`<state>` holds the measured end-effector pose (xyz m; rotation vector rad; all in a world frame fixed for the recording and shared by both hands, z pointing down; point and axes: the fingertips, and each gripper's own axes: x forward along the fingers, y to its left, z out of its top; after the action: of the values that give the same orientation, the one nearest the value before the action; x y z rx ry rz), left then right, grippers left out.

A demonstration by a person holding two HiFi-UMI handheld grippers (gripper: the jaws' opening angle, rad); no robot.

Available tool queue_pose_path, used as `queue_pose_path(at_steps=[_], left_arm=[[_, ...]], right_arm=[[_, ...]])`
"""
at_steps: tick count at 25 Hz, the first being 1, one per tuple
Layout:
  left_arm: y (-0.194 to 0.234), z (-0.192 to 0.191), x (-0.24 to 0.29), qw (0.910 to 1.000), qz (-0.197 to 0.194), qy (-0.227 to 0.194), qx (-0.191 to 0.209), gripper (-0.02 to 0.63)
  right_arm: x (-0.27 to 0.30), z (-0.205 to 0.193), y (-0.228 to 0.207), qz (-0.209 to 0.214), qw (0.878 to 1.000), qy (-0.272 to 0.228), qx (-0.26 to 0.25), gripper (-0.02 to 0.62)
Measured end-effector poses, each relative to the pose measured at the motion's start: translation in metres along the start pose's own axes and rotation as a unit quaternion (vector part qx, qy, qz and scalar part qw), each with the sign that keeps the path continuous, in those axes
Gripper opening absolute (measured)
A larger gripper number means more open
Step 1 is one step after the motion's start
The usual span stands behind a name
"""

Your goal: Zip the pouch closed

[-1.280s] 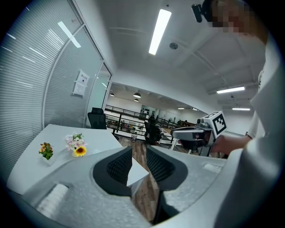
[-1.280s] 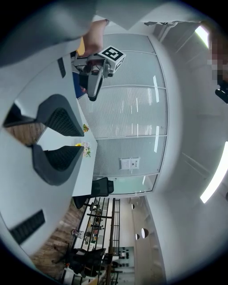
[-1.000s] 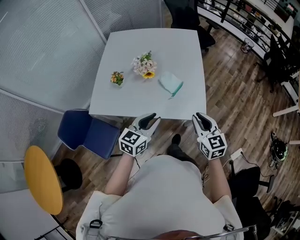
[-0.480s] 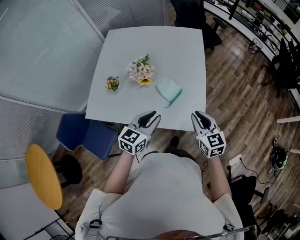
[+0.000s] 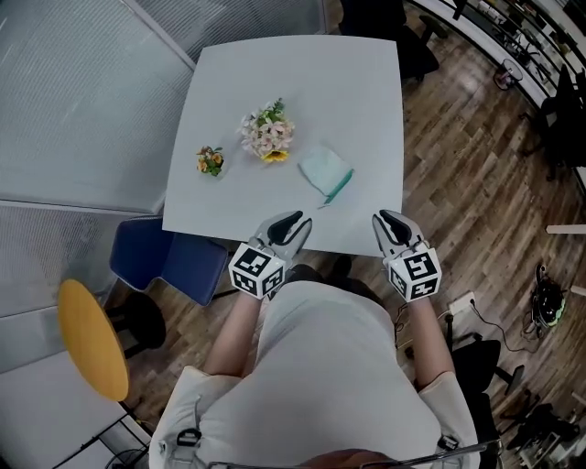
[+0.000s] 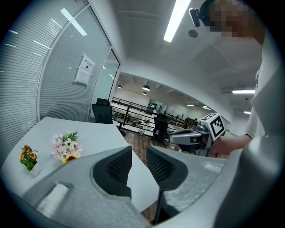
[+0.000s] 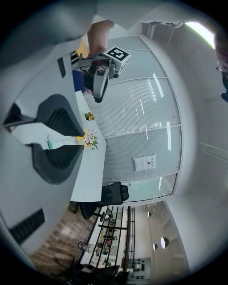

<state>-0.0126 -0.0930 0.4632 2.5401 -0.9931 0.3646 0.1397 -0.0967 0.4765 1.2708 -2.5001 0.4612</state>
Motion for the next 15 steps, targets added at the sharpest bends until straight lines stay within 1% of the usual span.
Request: queue_pose_path(at_steps=[7,15], left_arm=[[0.023,-0.003,0.013,0.9998,-0.017,0.015,0.001,0.097],[0.065,0.006,0.033,0.9966,-0.074,0.033,0.018,0.097]], right_arm=[[0.026,-0.007,-0.002,-0.011,1.0,0.013,0.012,0.057],[0.062,-0.001,-0.001,-0.051,0.998,0.021,0.029,0.057]])
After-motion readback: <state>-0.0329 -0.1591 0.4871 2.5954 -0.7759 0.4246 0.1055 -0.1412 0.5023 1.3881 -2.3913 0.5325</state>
